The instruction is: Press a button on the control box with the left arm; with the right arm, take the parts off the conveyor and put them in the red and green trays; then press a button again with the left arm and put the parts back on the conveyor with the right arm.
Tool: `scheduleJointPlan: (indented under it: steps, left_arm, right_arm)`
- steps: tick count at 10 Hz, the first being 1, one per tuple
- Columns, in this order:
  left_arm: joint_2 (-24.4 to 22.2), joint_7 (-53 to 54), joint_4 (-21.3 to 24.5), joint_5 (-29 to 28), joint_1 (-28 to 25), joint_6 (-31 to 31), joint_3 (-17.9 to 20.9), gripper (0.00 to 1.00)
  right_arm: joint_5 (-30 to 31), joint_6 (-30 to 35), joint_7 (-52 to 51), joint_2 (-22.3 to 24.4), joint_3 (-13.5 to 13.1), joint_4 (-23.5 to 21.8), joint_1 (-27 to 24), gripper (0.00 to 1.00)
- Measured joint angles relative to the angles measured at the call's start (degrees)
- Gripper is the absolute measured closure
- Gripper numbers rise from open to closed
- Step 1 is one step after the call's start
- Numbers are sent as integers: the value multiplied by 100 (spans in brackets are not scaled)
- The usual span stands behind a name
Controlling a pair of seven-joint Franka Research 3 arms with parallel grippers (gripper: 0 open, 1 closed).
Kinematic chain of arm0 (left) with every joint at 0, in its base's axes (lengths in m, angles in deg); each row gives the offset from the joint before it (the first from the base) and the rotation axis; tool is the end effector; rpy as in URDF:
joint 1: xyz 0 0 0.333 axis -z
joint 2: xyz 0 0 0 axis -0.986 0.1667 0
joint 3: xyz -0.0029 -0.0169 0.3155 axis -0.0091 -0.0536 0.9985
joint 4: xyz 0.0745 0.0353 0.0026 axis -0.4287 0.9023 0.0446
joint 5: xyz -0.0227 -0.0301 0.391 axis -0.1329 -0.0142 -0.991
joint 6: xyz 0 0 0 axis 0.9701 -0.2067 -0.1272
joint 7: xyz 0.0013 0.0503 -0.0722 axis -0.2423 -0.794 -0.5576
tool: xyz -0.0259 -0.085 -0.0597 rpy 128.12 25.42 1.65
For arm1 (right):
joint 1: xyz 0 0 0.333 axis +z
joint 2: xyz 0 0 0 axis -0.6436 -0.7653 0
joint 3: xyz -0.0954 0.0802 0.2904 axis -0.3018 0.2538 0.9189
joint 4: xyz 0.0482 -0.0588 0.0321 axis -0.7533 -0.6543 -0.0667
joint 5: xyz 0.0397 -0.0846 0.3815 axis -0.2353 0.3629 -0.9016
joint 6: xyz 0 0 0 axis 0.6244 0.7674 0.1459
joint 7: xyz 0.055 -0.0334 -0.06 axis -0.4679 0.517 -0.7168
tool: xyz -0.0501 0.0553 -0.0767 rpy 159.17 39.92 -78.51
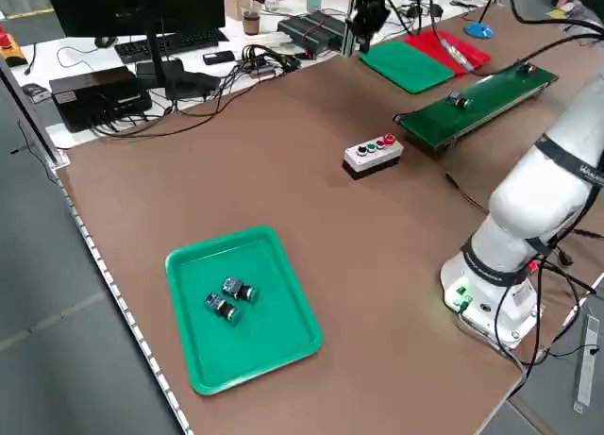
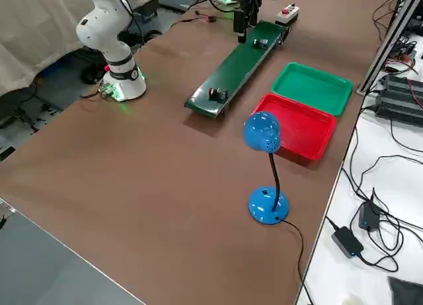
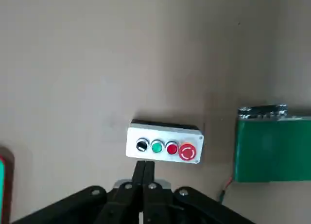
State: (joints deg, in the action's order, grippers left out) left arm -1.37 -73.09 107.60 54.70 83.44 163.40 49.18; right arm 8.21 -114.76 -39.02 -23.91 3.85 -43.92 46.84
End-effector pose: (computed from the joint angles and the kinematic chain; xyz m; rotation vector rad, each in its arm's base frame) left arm 0.5215 -0.0852 0.4756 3.1179 -0.0727 -0.0641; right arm 0.5666 0.0135 0.6083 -3.0950 -0.1249 -0.0724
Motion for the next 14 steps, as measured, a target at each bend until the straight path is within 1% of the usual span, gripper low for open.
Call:
scheduleJointPlan:
  steps: [1, 2, 3, 4, 5, 7, 11, 14]
  left_arm:
    - [-222, 0, 713, 0, 2, 548, -75, 99]
    - [-338, 0, 1341, 0, 6, 1045, -195, 99]
    - [-362, 0, 1833, 0, 12, 1478, -277, 99]
    - [-350, 0, 2179, 0, 17, 1805, -313, 99]
    - [-312, 0, 2398, 0, 23, 2040, -360, 99]
    - [-74, 0, 2501, 0, 38, 2270, -457, 99]
    - [565, 80, 2498, 0, 38, 2684, -466, 99]
    - [648, 88, 2478, 0, 42, 2728, -468, 99]
  right_arm:
    - [1, 80, 0, 67, -8, 18, -8, 0]
    - [1, 137, 0, 136, -19, 22, -24, 0]
    - [1, 171, 0, 177, -26, 22, -38, 0]
    - [1, 177, 0, 183, -31, 22, -45, 0]
    - [1, 178, -1, 183, -33, 21, -49, 0]
    - [1, 178, -1, 183, -34, 21, -52, 0]
    - [1, 178, -2, 183, -35, 21, -53, 0]
    - [1, 178, -2, 183, -35, 21, -53, 0]
